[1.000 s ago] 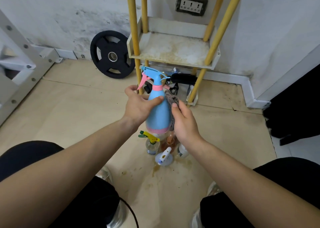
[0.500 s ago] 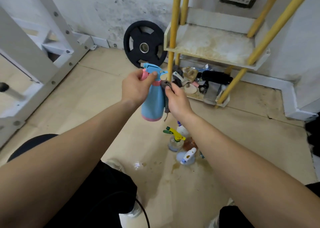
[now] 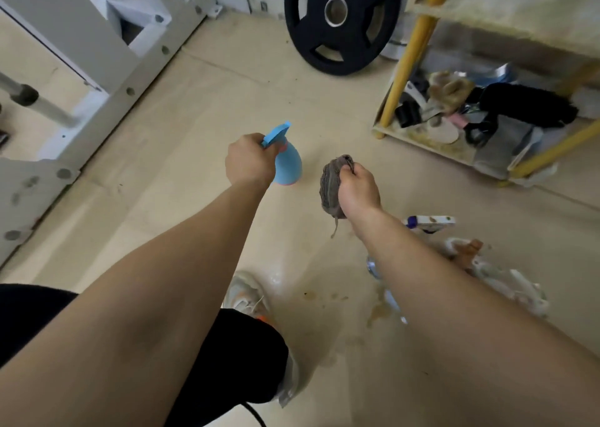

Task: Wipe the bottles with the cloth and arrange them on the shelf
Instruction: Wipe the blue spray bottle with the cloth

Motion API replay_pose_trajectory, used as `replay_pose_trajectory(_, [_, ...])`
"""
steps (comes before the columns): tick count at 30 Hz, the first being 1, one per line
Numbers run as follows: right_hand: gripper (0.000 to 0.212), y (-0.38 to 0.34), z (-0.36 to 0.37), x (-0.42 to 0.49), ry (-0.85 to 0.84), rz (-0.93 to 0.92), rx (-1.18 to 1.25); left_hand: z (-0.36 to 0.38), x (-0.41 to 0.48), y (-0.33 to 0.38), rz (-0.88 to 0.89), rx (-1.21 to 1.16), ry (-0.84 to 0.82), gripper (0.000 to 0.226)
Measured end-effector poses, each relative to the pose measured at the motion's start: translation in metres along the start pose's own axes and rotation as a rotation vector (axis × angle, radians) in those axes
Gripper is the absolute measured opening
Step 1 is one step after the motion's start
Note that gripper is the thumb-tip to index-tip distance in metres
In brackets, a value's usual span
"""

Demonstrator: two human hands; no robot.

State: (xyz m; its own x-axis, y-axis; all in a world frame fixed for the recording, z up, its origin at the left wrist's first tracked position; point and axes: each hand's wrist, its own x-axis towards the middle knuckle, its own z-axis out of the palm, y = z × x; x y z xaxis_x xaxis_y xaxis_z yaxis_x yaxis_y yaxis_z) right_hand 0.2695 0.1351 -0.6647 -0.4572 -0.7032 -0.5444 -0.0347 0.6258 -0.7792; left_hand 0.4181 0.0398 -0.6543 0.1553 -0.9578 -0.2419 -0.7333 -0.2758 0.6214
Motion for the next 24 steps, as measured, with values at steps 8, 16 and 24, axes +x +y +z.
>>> replay_pose_trajectory(8, [0.029, 0.022, 0.033, 0.023, -0.040, 0.043, -0.006, 0.020, 0.029, -0.040, -0.073, -0.054, 0.027, 0.037])
replay_pose_trajectory(16, [0.030, 0.020, 0.020, 0.013, -0.025, 0.034, 0.016, 0.018, 0.028, -0.052, -0.098, 0.012, -0.023, 0.030])
replay_pose_trajectory(24, [0.032, -0.028, -0.048, -0.045, -0.011, -0.130, 0.063, -0.017, -0.024, 0.005, 0.030, 0.081, -0.050, 0.060])
